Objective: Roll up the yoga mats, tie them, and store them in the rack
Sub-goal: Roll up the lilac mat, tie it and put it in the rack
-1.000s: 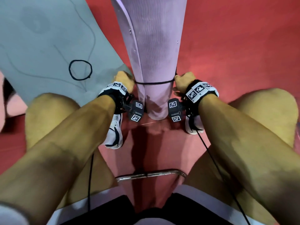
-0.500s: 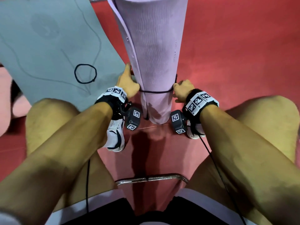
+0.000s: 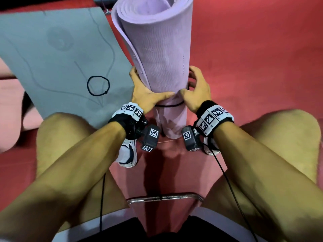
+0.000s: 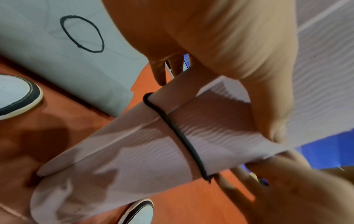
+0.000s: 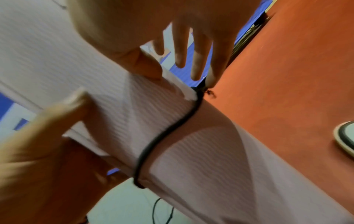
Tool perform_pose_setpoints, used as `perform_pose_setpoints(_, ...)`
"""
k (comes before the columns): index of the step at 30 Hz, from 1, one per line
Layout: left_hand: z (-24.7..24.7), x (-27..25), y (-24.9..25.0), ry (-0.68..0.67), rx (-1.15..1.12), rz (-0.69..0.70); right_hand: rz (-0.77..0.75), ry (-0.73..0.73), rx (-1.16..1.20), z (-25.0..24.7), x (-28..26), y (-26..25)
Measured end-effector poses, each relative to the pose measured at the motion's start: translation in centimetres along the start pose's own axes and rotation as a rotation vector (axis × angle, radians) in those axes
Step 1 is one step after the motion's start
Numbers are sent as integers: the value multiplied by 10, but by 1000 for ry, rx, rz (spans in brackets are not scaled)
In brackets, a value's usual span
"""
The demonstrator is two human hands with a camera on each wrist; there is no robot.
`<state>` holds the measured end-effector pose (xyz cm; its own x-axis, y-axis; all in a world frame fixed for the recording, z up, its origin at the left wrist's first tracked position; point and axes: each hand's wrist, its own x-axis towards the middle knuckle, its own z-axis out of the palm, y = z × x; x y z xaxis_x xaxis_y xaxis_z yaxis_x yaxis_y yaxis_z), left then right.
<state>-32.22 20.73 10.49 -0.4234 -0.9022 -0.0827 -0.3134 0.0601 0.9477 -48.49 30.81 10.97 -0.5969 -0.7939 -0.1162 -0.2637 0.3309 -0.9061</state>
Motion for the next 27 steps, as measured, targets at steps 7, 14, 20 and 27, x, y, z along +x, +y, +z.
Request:
perform_pose_setpoints(7,0,5,11,191,-117,62,-60,-115,-73,12,-3,-4)
perform_pose_setpoints(14,-28,-11,33,388,-305,-123,-236,-129,-400,17,-38,-38)
perform_pose_setpoints(20,-73,-27,83,553,-481,-291,-269,-184,-802,13,-57,-90)
perform_pose_setpoints(27,-123,-38,155,649,-624,-277,-360,-114,-1090,6,-94,-145)
